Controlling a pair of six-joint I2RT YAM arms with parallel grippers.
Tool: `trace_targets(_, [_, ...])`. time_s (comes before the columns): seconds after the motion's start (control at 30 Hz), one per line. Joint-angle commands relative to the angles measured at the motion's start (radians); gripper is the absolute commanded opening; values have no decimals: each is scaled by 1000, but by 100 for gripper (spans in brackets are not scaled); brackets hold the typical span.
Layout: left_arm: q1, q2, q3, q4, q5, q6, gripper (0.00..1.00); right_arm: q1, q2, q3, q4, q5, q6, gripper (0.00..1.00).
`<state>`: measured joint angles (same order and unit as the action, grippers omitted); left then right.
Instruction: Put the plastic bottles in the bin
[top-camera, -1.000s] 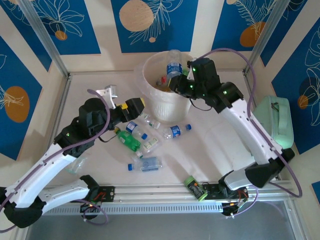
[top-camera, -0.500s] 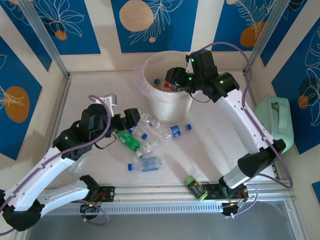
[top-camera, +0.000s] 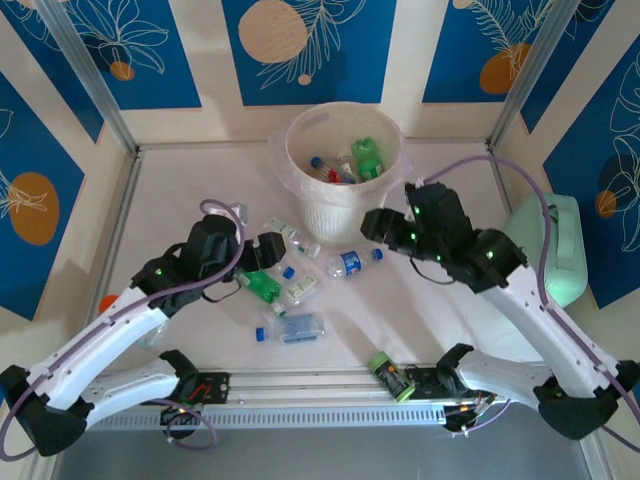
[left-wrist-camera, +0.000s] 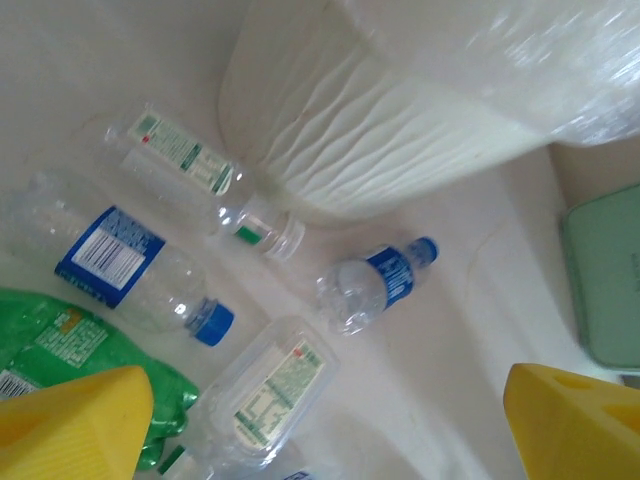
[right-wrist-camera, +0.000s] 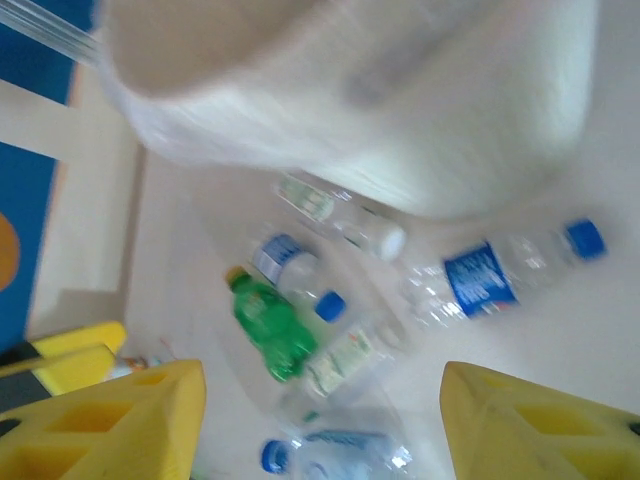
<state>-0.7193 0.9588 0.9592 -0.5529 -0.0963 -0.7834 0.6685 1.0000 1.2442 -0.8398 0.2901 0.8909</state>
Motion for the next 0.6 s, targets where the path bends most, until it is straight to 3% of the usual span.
trace_targets(0.0, [14,25,-40,65,66,-36,87,11,-67,-119,-27,34,122,64])
trace_targets(0.13, [14,78,-89,171,172,-77,82,-9,-115,-244,-40,27,251,66])
trace_targets(0.23, [14,121,-89,197,232,-96,77,-84,-105,-306,-26,-34,316,66])
trace_targets(0.57, [12,76,-135,201,241,-121,76,-313,5,-461,243,-228,443,57])
